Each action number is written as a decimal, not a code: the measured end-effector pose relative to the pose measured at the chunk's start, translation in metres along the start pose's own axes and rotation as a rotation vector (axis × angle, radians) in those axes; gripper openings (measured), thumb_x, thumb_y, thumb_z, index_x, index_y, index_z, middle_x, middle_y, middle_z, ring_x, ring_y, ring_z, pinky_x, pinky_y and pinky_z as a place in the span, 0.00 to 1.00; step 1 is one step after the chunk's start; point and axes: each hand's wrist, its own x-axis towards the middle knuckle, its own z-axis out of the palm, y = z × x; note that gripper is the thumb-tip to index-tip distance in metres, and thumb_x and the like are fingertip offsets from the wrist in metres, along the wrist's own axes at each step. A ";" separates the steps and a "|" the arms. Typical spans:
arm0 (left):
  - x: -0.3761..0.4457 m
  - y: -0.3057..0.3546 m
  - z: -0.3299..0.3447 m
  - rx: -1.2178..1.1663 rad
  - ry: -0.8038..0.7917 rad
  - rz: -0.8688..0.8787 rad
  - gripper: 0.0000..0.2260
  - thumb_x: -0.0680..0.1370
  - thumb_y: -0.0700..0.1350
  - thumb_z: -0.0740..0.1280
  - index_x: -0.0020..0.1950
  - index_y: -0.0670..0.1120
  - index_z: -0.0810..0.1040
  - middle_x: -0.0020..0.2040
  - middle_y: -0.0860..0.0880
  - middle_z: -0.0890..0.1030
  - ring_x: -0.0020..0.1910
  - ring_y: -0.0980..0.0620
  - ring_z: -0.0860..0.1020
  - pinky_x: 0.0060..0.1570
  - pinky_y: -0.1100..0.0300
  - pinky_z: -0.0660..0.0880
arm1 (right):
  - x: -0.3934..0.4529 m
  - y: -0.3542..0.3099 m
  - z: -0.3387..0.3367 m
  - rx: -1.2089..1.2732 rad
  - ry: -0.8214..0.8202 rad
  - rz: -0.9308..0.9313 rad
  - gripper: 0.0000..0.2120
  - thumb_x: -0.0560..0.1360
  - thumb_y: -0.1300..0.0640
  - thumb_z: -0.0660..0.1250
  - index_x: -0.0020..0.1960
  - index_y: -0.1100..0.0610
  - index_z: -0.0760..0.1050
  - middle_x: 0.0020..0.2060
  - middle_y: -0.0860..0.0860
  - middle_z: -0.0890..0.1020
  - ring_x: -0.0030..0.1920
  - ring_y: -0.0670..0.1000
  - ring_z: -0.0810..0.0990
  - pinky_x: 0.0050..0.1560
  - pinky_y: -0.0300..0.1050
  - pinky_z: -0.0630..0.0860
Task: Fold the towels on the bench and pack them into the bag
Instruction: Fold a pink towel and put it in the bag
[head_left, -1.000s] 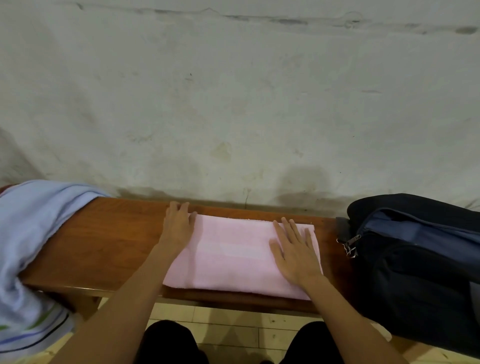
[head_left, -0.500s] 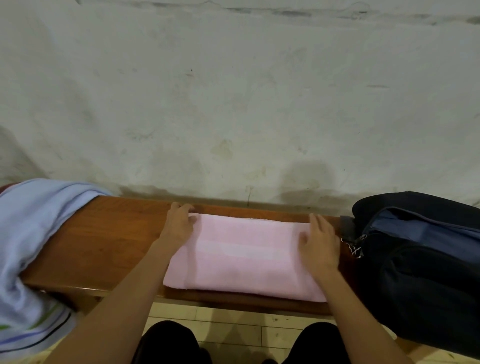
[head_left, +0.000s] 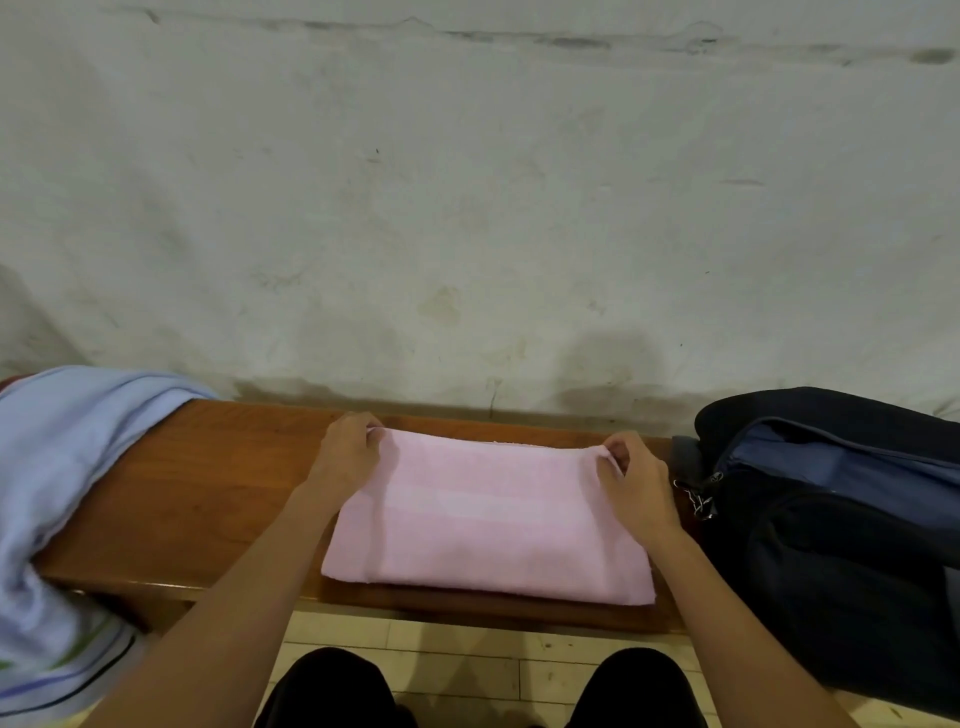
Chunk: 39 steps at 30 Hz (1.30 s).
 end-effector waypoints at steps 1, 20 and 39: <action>0.000 0.001 0.000 0.001 0.004 -0.004 0.08 0.81 0.37 0.63 0.51 0.39 0.81 0.50 0.41 0.81 0.50 0.44 0.77 0.50 0.52 0.74 | -0.001 -0.001 0.001 0.028 0.002 0.008 0.03 0.80 0.59 0.65 0.54 0.54 0.74 0.47 0.49 0.79 0.46 0.48 0.78 0.43 0.40 0.74; -0.015 0.003 -0.004 0.111 0.095 0.056 0.09 0.79 0.35 0.64 0.52 0.38 0.83 0.51 0.40 0.80 0.49 0.42 0.78 0.52 0.51 0.75 | 0.001 -0.003 0.015 -0.147 0.118 0.082 0.03 0.79 0.62 0.65 0.47 0.57 0.73 0.44 0.53 0.79 0.38 0.46 0.75 0.33 0.37 0.68; -0.035 0.022 0.012 0.149 0.201 0.011 0.17 0.78 0.34 0.64 0.66 0.42 0.77 0.65 0.42 0.75 0.65 0.42 0.71 0.64 0.50 0.71 | -0.003 -0.009 0.026 -0.367 0.200 -0.147 0.17 0.76 0.70 0.64 0.64 0.61 0.77 0.63 0.57 0.78 0.64 0.58 0.75 0.61 0.52 0.73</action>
